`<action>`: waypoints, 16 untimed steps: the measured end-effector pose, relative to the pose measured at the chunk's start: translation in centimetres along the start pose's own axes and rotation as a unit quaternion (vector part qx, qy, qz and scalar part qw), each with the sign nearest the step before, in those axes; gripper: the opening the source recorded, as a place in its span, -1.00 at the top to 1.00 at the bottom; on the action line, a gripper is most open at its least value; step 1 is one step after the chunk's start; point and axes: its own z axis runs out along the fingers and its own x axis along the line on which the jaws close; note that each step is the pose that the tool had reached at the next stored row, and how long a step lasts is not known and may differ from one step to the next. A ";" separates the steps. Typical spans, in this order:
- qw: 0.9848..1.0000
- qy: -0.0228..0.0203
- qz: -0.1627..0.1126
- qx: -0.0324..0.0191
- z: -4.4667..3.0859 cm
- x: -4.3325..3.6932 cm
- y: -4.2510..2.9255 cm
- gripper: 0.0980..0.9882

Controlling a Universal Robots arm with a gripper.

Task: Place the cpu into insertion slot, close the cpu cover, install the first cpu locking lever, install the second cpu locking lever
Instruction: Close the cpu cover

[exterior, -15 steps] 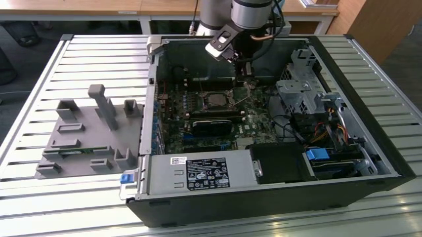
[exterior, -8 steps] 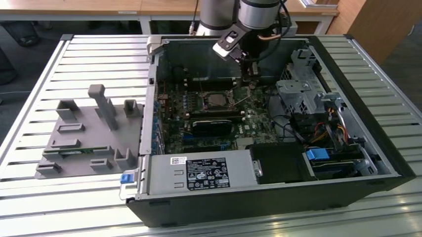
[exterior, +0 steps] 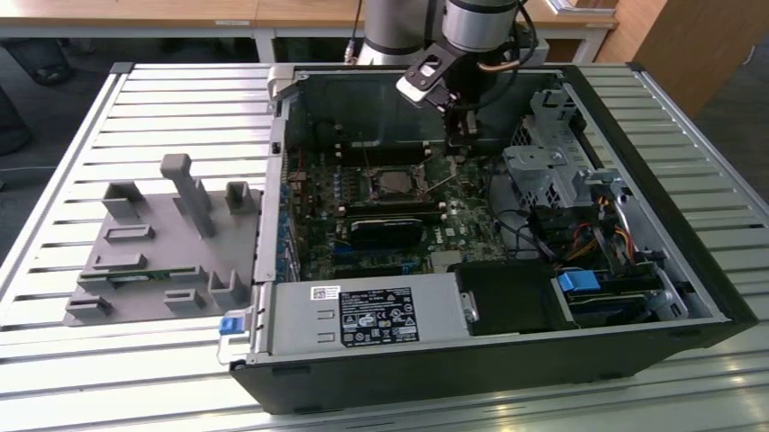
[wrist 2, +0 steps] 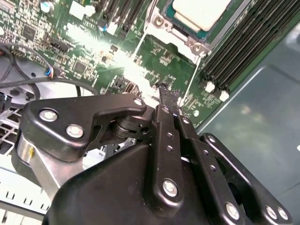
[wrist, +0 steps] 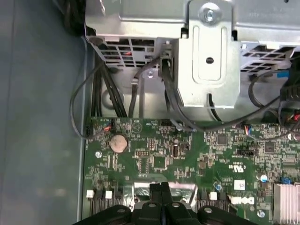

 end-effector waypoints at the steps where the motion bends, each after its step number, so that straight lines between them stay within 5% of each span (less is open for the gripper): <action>1: 1.000 0.000 0.000 0.000 0.01 0.02 0.15 0.98; 16: 1.000 0.000 0.002 0.001 0.19 0.02 1.86 0.98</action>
